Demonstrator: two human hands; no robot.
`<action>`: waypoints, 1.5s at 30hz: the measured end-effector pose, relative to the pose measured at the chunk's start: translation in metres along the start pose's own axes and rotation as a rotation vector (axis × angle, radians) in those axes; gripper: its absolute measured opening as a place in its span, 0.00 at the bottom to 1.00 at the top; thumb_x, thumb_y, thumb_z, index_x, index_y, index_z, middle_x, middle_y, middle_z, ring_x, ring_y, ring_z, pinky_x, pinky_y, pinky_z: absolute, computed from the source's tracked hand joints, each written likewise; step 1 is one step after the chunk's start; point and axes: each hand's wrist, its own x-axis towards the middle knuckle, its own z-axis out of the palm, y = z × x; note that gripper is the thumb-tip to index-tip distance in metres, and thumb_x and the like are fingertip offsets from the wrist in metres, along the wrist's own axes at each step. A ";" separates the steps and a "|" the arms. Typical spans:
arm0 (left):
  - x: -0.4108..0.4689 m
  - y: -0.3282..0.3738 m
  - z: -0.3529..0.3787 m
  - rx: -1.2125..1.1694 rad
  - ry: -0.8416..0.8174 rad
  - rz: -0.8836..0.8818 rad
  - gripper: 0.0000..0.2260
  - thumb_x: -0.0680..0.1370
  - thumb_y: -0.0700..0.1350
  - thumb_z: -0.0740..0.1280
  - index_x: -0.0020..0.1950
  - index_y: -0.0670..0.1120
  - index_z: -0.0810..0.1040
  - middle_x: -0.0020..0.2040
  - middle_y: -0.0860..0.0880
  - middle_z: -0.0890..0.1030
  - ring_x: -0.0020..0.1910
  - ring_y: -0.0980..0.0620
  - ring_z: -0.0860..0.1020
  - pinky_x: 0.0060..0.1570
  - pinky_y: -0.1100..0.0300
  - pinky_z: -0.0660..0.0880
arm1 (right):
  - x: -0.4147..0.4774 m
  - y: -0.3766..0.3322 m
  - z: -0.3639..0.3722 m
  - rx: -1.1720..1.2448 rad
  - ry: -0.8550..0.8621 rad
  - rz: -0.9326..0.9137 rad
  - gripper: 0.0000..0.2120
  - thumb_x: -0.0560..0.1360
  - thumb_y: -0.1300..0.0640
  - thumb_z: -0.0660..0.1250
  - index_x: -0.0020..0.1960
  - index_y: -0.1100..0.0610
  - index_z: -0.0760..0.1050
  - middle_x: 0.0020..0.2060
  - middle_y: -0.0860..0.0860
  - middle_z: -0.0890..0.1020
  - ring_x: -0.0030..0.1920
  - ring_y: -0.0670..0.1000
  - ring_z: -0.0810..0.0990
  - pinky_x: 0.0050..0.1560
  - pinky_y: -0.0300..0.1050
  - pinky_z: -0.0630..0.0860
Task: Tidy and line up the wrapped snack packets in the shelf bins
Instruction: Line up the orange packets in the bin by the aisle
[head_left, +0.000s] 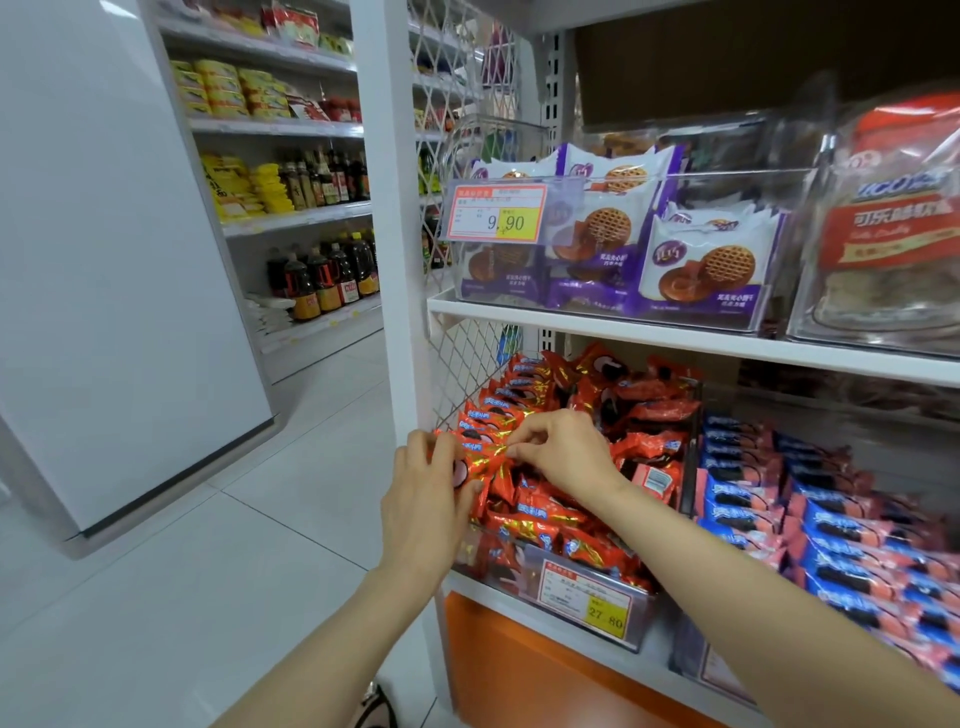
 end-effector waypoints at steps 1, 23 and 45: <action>0.001 -0.001 0.001 0.009 -0.012 0.006 0.15 0.76 0.52 0.66 0.59 0.50 0.69 0.59 0.51 0.68 0.55 0.54 0.68 0.39 0.66 0.66 | -0.001 0.000 0.001 -0.003 0.001 -0.004 0.02 0.71 0.55 0.72 0.40 0.49 0.82 0.36 0.44 0.83 0.43 0.45 0.80 0.53 0.48 0.76; 0.011 0.003 -0.016 -0.093 -0.030 0.019 0.13 0.77 0.54 0.64 0.57 0.49 0.70 0.56 0.51 0.69 0.53 0.54 0.72 0.42 0.64 0.69 | 0.026 0.040 -0.080 -0.472 -0.103 -0.225 0.15 0.73 0.69 0.63 0.54 0.55 0.78 0.61 0.49 0.72 0.60 0.51 0.74 0.57 0.38 0.68; 0.027 0.010 -0.005 -0.044 -0.108 0.221 0.17 0.79 0.53 0.60 0.67 0.53 0.68 0.66 0.54 0.67 0.65 0.53 0.63 0.59 0.61 0.59 | 0.053 0.032 -0.064 -0.137 0.112 0.021 0.13 0.78 0.64 0.60 0.52 0.49 0.79 0.52 0.48 0.80 0.42 0.47 0.79 0.42 0.37 0.75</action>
